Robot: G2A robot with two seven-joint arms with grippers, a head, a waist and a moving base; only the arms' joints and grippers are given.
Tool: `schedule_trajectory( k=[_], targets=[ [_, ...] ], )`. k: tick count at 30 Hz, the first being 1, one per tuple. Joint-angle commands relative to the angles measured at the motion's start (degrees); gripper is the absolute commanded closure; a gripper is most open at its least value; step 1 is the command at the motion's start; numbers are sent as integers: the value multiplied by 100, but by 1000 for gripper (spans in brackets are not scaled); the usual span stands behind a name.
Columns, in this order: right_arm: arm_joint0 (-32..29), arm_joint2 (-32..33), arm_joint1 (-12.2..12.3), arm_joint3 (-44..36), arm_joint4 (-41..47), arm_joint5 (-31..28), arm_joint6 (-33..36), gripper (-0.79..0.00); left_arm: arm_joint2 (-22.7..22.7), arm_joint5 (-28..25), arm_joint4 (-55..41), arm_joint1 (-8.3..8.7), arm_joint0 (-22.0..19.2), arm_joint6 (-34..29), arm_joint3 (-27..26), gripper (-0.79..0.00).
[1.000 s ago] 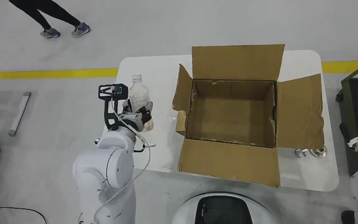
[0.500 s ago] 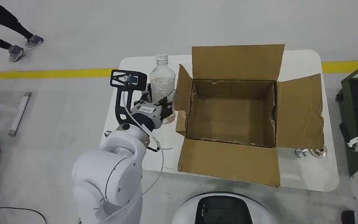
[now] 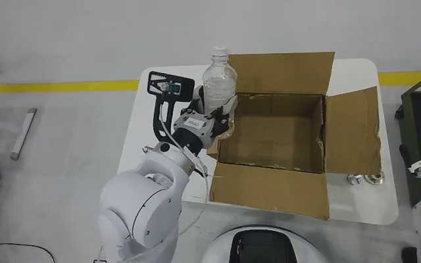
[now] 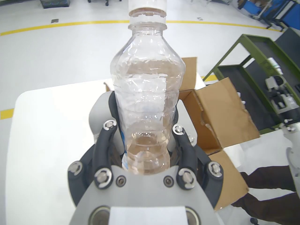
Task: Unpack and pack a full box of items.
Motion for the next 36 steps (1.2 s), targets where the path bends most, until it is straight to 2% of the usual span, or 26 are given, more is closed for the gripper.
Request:
schedule_trajectory(
  k=[1,6,9,12,16,24,25,26,27,28,29,30,31,32,33,36],
  targets=[
    [0,0,0,0,0,0,0,0,286,159,-260,-42,-283,-26,351,0],
    [0,0,0,0,0,0,0,0,1032,513,-462,-152,-765,-106,1362,0],
    [0,0,0,0,0,0,0,0,1340,696,-590,-211,-851,-28,2017,0],
    [0,0,0,0,0,0,0,0,1559,781,-726,-258,-889,36,2437,0],
    [0,0,0,0,0,0,0,0,1683,972,-744,-287,-816,98,2888,0],
    [0,0,0,0,0,0,0,0,1537,1415,-891,-322,-791,147,3423,0],
    [0,0,0,0,0,0,0,0,1488,1519,-1037,-334,-782,140,3471,-163],
    [0,0,0,0,0,0,0,0,1486,1526,-1036,-338,-806,139,3524,-240],
    [0,0,0,0,0,0,0,0,1500,1520,-996,-339,-824,123,3584,-274],
    [0,0,0,0,0,0,0,0,1500,1536,-1037,-342,-819,64,3656,-468],
    [0,0,0,0,0,0,0,0,1495,1547,-1084,-346,-827,16,3704,-785],
    [0,0,0,0,0,0,0,0,1491,1547,-1040,-344,-849,-4,3760,-785],
    [0,0,0,0,0,0,0,-34,1487,1550,-1023,-344,-861,-27,3796,-785],
    [0,0,0,0,0,0,0,-234,1479,1547,-1027,-344,-869,-36,3806,-785],
    [0,0,0,0,0,0,0,-785,1481,1528,-987,-341,-882,-58,3823,-785],
    [0,0,0,0,0,0,0,-785,1438,1519,-952,-334,-884,-72,3828,-785]
  ],
)
